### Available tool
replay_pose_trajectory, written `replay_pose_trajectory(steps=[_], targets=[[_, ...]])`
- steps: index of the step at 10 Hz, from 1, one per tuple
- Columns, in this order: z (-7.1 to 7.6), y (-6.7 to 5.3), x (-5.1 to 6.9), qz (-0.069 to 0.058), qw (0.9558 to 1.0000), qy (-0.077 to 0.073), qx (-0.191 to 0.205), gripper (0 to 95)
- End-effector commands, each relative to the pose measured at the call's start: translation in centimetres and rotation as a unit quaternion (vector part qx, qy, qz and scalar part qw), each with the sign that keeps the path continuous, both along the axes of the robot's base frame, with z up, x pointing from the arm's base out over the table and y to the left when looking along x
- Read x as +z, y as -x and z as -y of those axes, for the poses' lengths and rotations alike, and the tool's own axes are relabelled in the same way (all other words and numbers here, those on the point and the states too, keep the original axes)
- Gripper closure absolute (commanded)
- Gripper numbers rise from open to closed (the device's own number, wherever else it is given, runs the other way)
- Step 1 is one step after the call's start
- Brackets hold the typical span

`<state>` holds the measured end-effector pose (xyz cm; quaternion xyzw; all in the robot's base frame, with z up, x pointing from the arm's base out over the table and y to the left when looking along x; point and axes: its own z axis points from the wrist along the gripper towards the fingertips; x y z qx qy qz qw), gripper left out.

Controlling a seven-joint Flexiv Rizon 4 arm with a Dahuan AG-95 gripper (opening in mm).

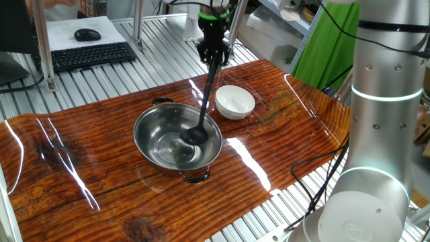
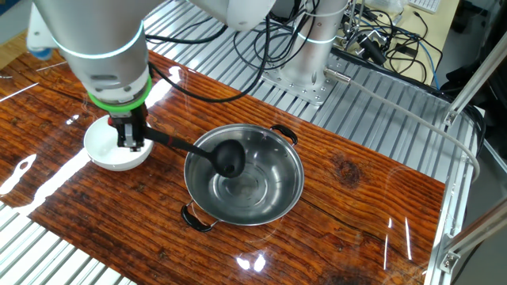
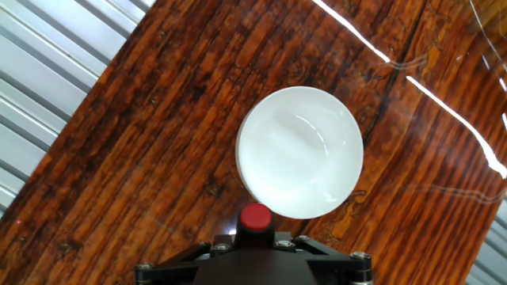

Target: Scoop water with a large spoon from one bowl to another

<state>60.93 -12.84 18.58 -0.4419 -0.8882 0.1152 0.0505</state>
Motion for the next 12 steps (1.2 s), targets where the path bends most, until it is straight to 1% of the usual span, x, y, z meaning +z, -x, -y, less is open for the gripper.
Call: replay_pose_trajectory(steps=[1,4,6,9,11,12], targets=[[-0.2,1.0,-0.6,0.002,1.0,0.001,-0.002,57.0],[-0.3,1.9,-1.1,0.0,1.0,-0.002,-0.001,57.0],[-0.4,2.1,-1.1,-0.003,1.0,-0.004,0.005,57.0],[-0.2,1.9,-1.2,-0.005,0.9999,-0.004,0.014,57.0],[0.9,1.2,-1.1,-0.008,0.9996,-0.007,0.026,57.0],[1.8,0.8,-0.9,-0.013,0.999,-0.009,0.042,57.0]])
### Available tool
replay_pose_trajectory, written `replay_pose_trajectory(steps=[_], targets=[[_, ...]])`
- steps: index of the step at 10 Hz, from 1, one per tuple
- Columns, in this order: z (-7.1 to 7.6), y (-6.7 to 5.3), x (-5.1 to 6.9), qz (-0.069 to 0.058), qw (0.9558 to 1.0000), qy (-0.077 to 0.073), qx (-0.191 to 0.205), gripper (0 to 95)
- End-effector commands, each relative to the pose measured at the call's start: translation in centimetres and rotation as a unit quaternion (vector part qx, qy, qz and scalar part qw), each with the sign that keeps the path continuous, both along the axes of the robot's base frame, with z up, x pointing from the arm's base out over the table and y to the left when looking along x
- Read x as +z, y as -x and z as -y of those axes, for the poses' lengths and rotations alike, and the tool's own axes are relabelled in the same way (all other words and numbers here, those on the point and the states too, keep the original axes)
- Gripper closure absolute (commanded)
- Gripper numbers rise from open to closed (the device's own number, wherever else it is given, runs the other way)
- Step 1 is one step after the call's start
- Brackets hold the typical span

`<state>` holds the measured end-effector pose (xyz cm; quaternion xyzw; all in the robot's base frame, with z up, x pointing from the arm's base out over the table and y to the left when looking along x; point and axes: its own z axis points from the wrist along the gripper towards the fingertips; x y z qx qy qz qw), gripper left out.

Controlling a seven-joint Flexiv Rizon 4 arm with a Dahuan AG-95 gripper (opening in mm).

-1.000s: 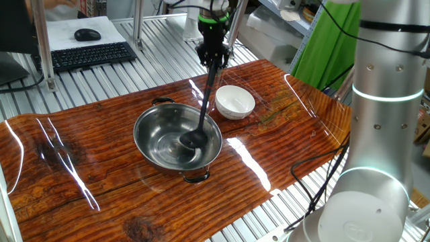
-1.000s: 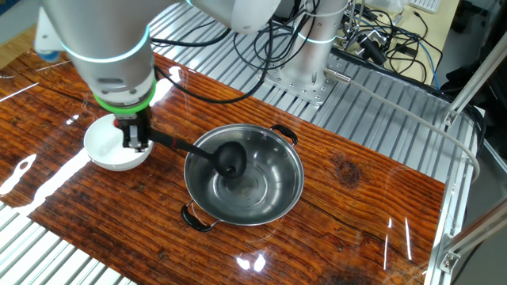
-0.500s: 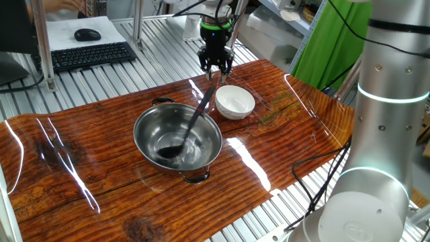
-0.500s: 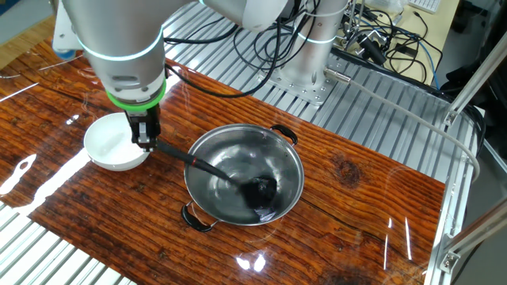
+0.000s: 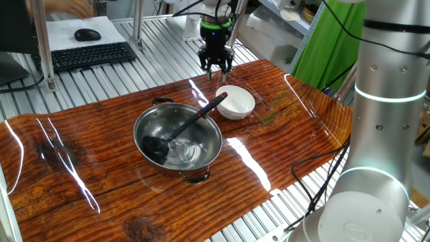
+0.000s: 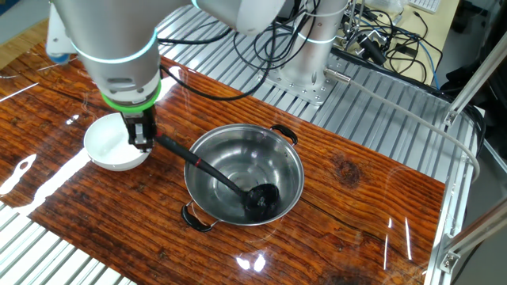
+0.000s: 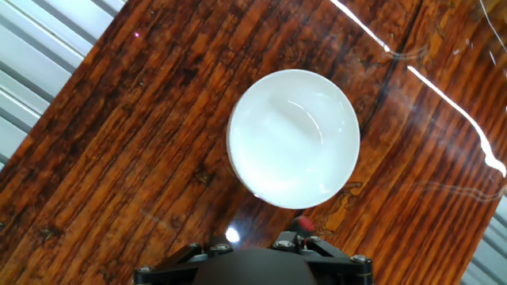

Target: Scoop water with a large spoon from one bowl to another

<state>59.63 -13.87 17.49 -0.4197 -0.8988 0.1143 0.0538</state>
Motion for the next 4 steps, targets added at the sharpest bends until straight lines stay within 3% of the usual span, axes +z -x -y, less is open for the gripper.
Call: replay_pose_trajectory(steps=[1,4], targets=[[1.7,-0.9,0.4,-0.013,0.9993,-0.008,0.035,57.0],[4.8,-1.5,0.9,-0.02,0.9975,-0.024,0.063,57.0]])
